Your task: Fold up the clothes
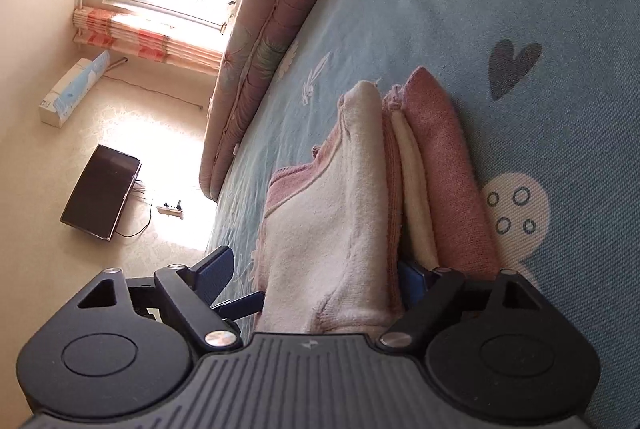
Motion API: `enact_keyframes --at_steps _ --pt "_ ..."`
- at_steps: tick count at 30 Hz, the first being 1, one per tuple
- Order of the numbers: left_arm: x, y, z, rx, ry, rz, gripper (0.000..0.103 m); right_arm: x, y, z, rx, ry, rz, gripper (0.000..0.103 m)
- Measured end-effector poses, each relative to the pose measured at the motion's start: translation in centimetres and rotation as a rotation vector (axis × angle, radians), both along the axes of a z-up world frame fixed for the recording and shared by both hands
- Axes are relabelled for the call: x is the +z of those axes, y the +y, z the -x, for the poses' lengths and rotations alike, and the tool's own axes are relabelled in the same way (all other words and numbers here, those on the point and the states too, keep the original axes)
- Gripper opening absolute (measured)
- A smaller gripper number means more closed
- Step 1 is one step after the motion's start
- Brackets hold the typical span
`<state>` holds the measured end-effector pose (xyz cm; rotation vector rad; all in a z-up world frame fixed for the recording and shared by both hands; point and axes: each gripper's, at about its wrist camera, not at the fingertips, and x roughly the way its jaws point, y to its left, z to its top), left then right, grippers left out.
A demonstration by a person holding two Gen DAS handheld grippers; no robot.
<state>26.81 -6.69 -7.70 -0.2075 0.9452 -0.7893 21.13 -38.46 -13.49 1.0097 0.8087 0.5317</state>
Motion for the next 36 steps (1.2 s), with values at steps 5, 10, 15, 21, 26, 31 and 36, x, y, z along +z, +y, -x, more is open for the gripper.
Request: enact_keyframes --at_steps 5,10,15,21,26,31,36 --pt "0.3 -0.1 0.1 0.007 -0.003 -0.01 0.072 -1.7 -0.1 -0.1 -0.007 -0.004 0.057 0.06" --pt "1.7 -0.4 0.8 0.006 -0.041 -0.033 0.073 -3.8 -1.8 -0.1 -0.048 0.079 -0.028 0.024" --pt "2.2 -0.7 1.3 -0.007 -0.064 -0.057 0.074 -2.3 -0.7 -0.1 -0.043 0.061 0.071 0.026" --pt "2.8 -0.3 1.6 -0.003 -0.086 -0.05 0.074 0.8 -0.3 1.1 -0.06 -0.022 0.127 0.025" --pt "3.5 -0.6 1.8 -0.029 -0.106 -0.041 0.075 3.1 -0.7 1.6 -0.068 -0.064 0.203 0.025" --pt "3.4 -1.5 1.6 -0.06 -0.116 -0.047 0.075 1.9 -2.0 2.1 -0.11 -0.018 0.208 0.024" --pt "2.3 -2.6 0.7 -0.109 -0.127 -0.086 0.078 -0.1 -2.9 2.2 -0.119 0.026 0.168 0.025"
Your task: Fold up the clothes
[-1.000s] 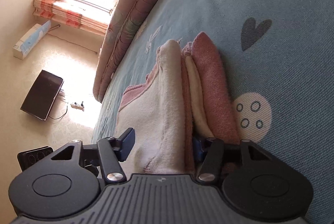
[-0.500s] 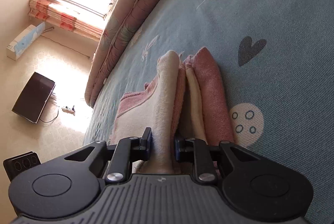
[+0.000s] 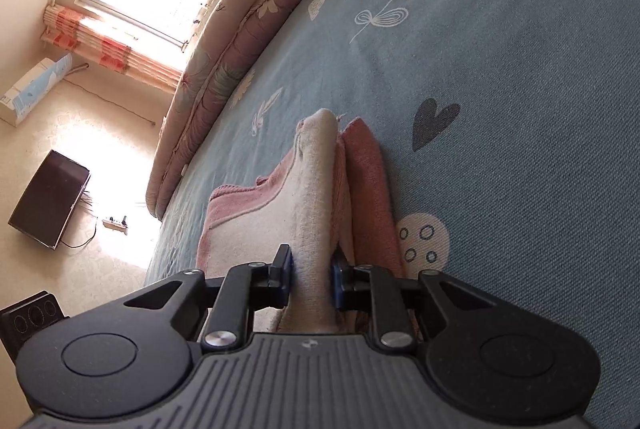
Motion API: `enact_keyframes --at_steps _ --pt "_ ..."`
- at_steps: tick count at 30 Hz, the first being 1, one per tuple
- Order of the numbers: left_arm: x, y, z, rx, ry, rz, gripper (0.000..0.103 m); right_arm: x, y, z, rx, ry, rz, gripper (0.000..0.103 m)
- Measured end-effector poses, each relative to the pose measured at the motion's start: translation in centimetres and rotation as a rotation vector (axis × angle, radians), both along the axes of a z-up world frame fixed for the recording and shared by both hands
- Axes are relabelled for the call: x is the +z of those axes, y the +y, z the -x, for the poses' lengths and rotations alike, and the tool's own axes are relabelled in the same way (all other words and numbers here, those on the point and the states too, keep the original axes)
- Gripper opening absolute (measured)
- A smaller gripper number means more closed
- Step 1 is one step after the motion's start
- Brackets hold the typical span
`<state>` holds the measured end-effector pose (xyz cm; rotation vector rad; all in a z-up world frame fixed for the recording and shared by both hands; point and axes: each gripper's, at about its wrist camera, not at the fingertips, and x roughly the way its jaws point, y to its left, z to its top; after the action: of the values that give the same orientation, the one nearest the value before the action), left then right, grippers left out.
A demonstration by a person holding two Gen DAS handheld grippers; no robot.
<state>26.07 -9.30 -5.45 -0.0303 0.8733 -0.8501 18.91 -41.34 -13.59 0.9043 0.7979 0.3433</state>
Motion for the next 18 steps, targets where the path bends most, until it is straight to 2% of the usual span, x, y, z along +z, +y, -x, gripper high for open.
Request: enact_keyframes --at_steps 3,5,6,7,9,10,11,13,16,18 --pt "-2.6 0.1 -1.7 0.042 0.064 0.014 0.076 -1.1 0.1 -0.3 -0.006 0.023 -0.031 0.026" --pt "-3.3 0.3 -2.4 0.065 0.095 0.036 0.076 -0.5 -0.1 0.2 -0.036 0.01 -0.019 0.031" --pt "-3.1 0.5 -2.5 0.074 0.105 0.052 0.076 0.0 -0.4 0.7 -0.055 0.0 0.003 0.039" --pt "-2.6 0.6 -2.4 0.078 0.101 0.058 0.076 0.6 -0.6 1.2 -0.073 -0.01 0.025 0.042" --pt "-1.3 0.9 -2.1 0.072 0.043 0.067 0.076 2.4 -1.0 2.1 -0.112 -0.057 0.08 0.044" --pt "-0.8 1.0 -2.1 0.077 0.016 0.064 0.076 3.5 -1.0 2.3 -0.116 -0.088 0.103 0.049" --pt "-0.4 1.1 -2.3 0.086 -0.003 0.061 0.076 4.3 -0.8 2.3 -0.11 -0.113 0.122 0.052" --pt "0.0 1.3 -3.1 0.112 -0.01 0.07 0.076 6.4 0.9 1.1 -0.051 -0.169 0.177 0.068" --pt "0.0 1.8 -4.3 0.154 0.01 0.094 0.076 7.2 4.4 -1.8 0.064 -0.199 0.254 0.073" --pt "-0.3 2.0 -4.9 0.172 0.034 0.111 0.076 6.0 5.6 -3.5 0.089 -0.151 0.3 0.073"
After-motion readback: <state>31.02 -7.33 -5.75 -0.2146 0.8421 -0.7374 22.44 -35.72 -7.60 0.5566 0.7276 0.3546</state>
